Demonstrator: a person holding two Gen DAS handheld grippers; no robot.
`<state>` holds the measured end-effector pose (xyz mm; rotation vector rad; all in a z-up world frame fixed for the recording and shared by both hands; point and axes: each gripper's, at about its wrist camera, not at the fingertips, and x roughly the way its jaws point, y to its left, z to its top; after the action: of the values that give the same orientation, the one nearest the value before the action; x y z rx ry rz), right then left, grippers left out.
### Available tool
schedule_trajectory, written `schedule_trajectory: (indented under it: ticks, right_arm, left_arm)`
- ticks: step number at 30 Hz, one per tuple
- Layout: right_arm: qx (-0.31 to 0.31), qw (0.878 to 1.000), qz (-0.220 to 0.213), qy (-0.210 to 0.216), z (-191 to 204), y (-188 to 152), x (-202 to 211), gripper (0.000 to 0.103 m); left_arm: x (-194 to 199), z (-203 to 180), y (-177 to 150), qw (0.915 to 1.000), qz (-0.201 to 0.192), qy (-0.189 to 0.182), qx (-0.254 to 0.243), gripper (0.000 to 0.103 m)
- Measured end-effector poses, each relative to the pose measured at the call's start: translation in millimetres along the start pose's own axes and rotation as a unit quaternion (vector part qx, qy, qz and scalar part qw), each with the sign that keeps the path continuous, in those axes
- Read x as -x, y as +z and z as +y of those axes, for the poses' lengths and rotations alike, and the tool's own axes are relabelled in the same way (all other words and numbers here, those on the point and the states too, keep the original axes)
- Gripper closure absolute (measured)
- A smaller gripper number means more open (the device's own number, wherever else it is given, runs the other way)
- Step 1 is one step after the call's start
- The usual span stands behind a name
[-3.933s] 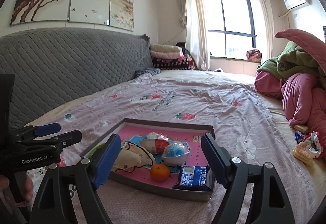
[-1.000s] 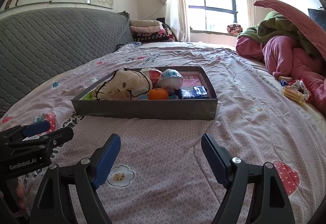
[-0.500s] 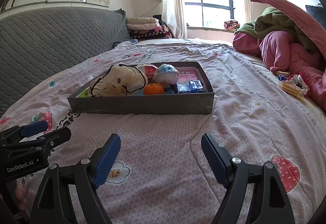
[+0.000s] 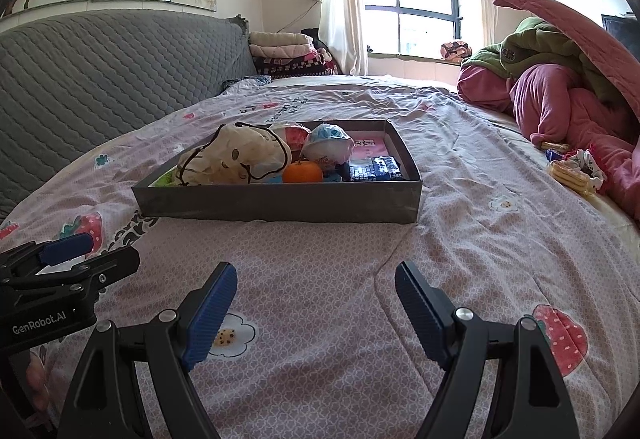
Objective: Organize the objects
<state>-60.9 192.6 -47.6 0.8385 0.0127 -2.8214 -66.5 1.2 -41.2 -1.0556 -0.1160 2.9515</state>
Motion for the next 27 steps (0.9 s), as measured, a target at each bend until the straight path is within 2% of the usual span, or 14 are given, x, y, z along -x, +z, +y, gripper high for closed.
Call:
schedule_trajectory:
  ticks: [27]
  right_arm:
    - [-0.001,1.000,0.007,0.001,-0.9,-1.1,-3.4,0.022]
  left_arm:
    - [-0.4,-1.7,-0.3,1.0000,0.003,0.002,-0.006,0.025]
